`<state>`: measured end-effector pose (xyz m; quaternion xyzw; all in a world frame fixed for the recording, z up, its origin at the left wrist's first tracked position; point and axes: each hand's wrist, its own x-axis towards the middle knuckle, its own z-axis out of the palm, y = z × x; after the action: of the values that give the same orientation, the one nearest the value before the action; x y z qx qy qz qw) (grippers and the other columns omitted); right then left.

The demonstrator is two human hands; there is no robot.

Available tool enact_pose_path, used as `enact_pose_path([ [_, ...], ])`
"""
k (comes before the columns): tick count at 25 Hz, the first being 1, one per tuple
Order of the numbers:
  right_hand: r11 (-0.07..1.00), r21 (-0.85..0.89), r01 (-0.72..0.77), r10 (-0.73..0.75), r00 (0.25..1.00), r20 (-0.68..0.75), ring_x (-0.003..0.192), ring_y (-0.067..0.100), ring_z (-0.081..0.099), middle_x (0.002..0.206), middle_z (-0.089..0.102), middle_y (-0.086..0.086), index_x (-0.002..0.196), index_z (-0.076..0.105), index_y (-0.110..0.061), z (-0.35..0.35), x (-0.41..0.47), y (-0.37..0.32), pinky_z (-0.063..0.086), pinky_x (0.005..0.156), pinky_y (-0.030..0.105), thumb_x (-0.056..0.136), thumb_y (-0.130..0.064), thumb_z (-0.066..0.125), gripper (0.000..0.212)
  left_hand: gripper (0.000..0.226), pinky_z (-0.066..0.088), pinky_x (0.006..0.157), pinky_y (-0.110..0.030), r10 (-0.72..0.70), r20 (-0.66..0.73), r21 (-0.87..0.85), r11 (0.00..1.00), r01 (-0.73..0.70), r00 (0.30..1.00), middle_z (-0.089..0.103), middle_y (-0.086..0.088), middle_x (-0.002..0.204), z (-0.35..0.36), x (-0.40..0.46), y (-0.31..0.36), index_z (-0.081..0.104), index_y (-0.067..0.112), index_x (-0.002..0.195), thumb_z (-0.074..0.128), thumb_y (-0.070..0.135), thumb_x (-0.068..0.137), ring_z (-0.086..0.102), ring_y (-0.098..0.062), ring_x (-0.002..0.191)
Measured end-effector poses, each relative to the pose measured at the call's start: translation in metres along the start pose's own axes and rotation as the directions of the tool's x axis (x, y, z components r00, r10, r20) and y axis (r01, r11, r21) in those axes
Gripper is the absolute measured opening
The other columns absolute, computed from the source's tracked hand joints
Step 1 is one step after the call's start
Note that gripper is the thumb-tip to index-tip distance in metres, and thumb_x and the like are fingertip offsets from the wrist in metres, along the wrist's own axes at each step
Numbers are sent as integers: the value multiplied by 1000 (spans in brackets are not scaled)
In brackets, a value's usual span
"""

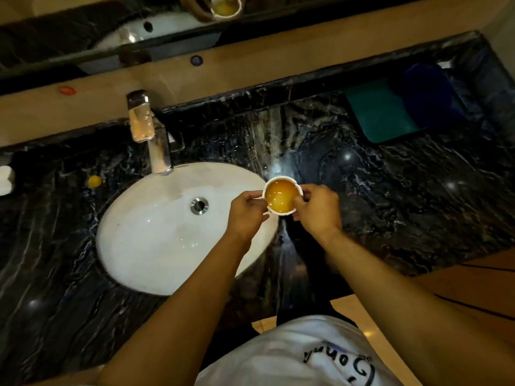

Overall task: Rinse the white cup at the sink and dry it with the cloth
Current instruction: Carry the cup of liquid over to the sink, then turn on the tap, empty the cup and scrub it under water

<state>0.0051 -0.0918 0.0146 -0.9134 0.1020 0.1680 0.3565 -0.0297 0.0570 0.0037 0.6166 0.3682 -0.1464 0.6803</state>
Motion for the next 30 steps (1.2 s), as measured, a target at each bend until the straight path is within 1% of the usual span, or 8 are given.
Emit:
enact_pose_path([
  [5,996,83,-39,36,999,38,50,17,71,76,75,6,102,75,-8,52,-22,-45,64,57,37,84,-11,65,21,32,56,97,-53,-67,28,-318,945,73,997,68,-26,122,-78,-5,-9,59,1,126,63,1,94,71,-41,106],
  [9,996,79,-35,26,993,115,48,15,71,70,75,6,107,72,-11,92,-35,-80,64,63,40,87,-13,63,22,33,56,96,-54,-94,60,-520,847,112,994,70,-26,122,-133,-9,-18,63,1,126,66,5,93,72,-41,106],
  [12,999,42,-5,0,991,133,46,9,69,63,73,1,109,71,-14,118,-42,-105,62,64,32,87,-16,63,24,33,59,93,-51,-77,54,-611,786,94,996,69,-25,126,-164,-8,-23,64,0,128,63,4,96,70,-41,111],
  [17,998,5,59,-59,980,189,53,11,72,68,76,5,116,69,-14,150,-41,-133,60,67,28,88,-19,62,30,35,56,95,-55,-105,-38,-673,738,52,994,62,-30,132,-195,5,-28,56,-6,134,53,-2,100,65,-46,116],
  [20,993,-11,115,-111,972,207,80,24,74,93,78,11,122,69,-10,157,-32,-145,59,84,38,90,-22,60,35,35,54,98,-58,-116,-63,-692,721,41,991,62,-29,132,-207,17,-29,55,-7,135,51,-4,100,64,-46,117],
  [22,987,13,163,-164,981,104,96,28,69,112,71,13,126,65,-8,153,-23,-156,56,91,42,94,-25,55,37,34,56,95,-56,-115,-63,-695,718,39,991,65,-27,129,-212,23,-28,57,-6,133,52,-4,99,65,-45,116],
  [26,925,185,330,-300,938,-174,96,12,60,118,61,4,143,46,-19,127,-2,-209,46,80,25,94,-41,48,53,32,54,98,-59,-126,-72,-705,708,39,989,70,-23,119,-217,33,-25,62,-3,128,55,-6,97,68,-43,112],
  [30,887,20,461,-460,887,-19,132,31,50,157,31,12,156,13,-35,123,14,-270,45,102,42,87,-72,44,84,31,54,98,-57,-123,-67,-682,730,44,990,70,-22,125,-218,38,-19,64,2,127,57,-2,98,70,-40,110],
])
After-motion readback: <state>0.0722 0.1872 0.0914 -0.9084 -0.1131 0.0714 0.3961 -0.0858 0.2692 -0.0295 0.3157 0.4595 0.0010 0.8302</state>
